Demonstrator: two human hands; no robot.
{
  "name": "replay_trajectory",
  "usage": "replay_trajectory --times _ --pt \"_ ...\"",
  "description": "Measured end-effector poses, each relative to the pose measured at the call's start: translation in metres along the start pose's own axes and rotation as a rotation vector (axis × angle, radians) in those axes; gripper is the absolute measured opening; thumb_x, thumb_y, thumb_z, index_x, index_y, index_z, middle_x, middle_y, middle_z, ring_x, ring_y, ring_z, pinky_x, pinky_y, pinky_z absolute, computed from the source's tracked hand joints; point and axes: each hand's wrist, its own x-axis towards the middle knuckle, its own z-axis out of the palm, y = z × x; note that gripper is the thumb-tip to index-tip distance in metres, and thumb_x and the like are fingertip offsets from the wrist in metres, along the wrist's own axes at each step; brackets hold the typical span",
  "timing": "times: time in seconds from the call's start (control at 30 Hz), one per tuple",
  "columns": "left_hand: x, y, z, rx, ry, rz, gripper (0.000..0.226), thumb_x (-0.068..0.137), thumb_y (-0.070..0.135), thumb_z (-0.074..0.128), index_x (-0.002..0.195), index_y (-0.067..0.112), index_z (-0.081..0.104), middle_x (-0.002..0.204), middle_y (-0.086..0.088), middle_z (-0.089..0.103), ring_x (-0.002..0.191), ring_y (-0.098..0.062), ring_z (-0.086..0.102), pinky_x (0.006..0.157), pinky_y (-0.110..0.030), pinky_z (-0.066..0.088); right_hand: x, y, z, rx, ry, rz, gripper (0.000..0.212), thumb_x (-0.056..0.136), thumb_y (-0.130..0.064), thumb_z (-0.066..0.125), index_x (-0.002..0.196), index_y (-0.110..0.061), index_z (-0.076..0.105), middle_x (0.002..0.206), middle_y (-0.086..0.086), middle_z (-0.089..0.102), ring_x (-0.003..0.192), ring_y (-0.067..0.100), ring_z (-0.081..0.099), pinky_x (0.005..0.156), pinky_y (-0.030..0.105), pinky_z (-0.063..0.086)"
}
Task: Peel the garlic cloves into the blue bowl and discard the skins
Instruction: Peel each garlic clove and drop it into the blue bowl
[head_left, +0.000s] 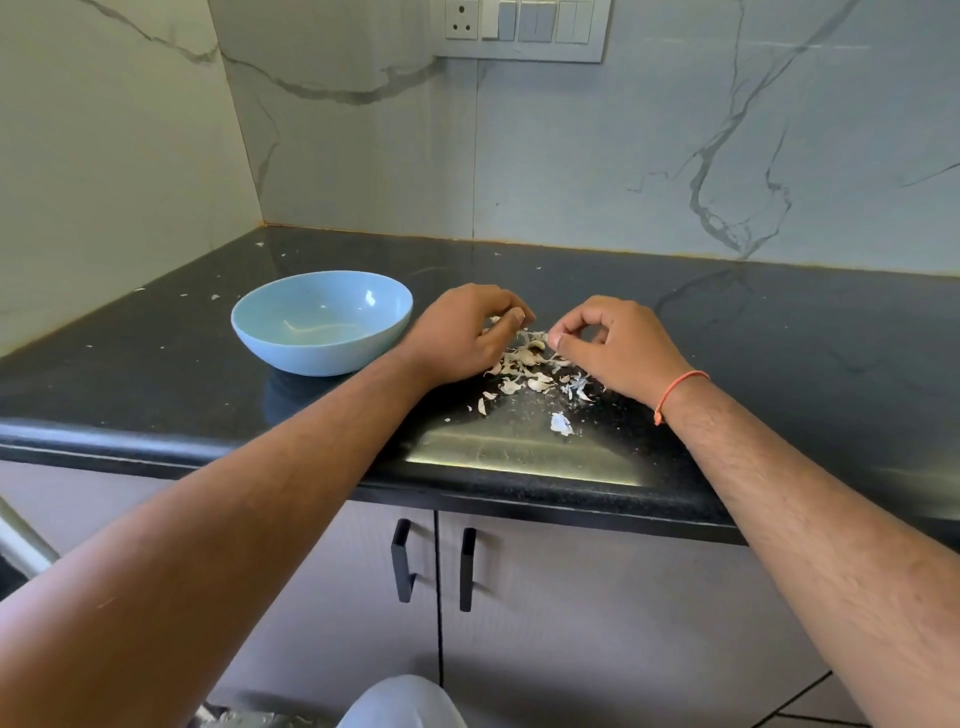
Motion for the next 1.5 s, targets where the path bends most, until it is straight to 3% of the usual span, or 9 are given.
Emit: replay_trajectory --times 0.23,0.43,0.6,0.77,0.87,1.07,1.17,1.33,1.5 --pt "0.000 -0.007 0.004 -0.100 0.052 -0.063 0.024 0.107 0.021 0.053 0.117 0.020 0.075 0.103 0.016 0.074 0.090 0.013 0.062 0.078 -0.007 0.043 -0.003 -0.007 0.005 -0.085 0.095 -0.122 0.008 0.092 -0.027 0.075 0.088 -0.031 0.081 0.086 -0.014 0.067 0.070 -0.010 0.055 0.065 0.019 0.037" --pt "-0.001 -0.006 0.003 -0.119 0.048 -0.054 0.021 0.103 0.016 0.058 0.114 0.020 0.076 0.103 0.015 0.073 0.085 0.018 0.060 0.073 -0.002 0.039 -0.004 -0.009 0.013 -0.160 -0.048 -0.115 0.014 0.084 -0.048 0.081 0.090 -0.035 0.081 0.086 -0.013 0.064 0.070 -0.009 0.053 0.062 0.025 0.038" --pt "-0.004 -0.003 0.001 -0.086 -0.001 -0.007 0.016 0.093 0.016 0.069 0.098 0.025 0.081 0.101 0.011 0.077 0.099 -0.002 0.070 0.092 -0.024 0.053 -0.004 -0.010 0.011 -0.107 -0.033 -0.101 0.003 0.087 -0.037 0.082 0.086 -0.035 0.081 0.083 -0.013 0.065 0.070 -0.009 0.055 0.063 0.020 0.035" --pt "-0.006 0.000 -0.003 -0.109 0.006 0.023 0.012 0.092 0.029 0.077 0.104 0.028 0.082 0.097 0.015 0.078 0.096 0.000 0.070 0.085 -0.009 0.045 -0.005 -0.010 0.005 0.024 0.084 -0.046 0.007 0.087 -0.035 0.082 0.095 -0.035 0.082 0.079 0.001 0.072 0.056 0.007 0.045 0.060 0.031 0.047" --pt "-0.007 0.001 -0.003 -0.087 0.013 0.057 0.014 0.091 0.035 0.081 0.104 0.028 0.083 0.096 0.016 0.079 0.096 0.001 0.069 0.082 -0.001 0.039 -0.005 -0.009 0.005 0.041 0.106 -0.034 0.012 0.087 -0.036 0.084 0.099 -0.036 0.082 0.078 0.010 0.074 0.067 0.026 0.060 0.069 0.036 0.054" --pt "-0.007 0.001 -0.002 -0.100 0.032 0.079 0.015 0.094 0.038 0.078 0.102 0.026 0.084 0.093 0.013 0.080 0.091 -0.001 0.071 0.083 -0.012 0.048 -0.006 -0.011 0.005 0.050 0.114 -0.091 0.018 0.084 -0.019 0.087 0.100 -0.026 0.083 0.084 -0.010 0.075 0.069 0.017 0.063 0.071 0.034 0.058" --pt "-0.006 -0.001 0.000 -0.100 0.032 0.079 0.015 0.092 0.037 0.080 0.102 0.026 0.084 0.093 0.012 0.080 0.091 0.000 0.070 0.079 -0.008 0.045 -0.006 -0.012 0.005 0.076 0.122 -0.101 0.019 0.084 -0.015 0.086 0.099 -0.027 0.083 0.082 -0.012 0.073 0.069 0.014 0.064 0.072 0.031 0.060" --pt "-0.004 -0.003 0.001 -0.116 0.038 0.087 0.013 0.094 0.033 0.079 0.101 0.022 0.084 0.096 0.014 0.080 0.087 0.018 0.063 0.076 0.001 0.037 -0.007 -0.015 0.004 0.101 0.147 -0.055 0.013 0.083 -0.020 0.087 0.093 -0.028 0.083 0.075 -0.013 0.073 0.071 0.013 0.067 0.068 0.021 0.057" --pt "-0.003 -0.004 0.000 -0.188 -0.031 0.044 0.013 0.095 0.028 0.079 0.102 0.019 0.084 0.095 0.010 0.080 0.082 0.015 0.066 0.073 0.000 0.040 -0.007 -0.016 0.005 0.086 0.092 -0.031 0.012 0.083 -0.029 0.088 0.094 -0.027 0.082 0.082 -0.016 0.076 0.075 -0.002 0.067 0.069 0.009 0.051"
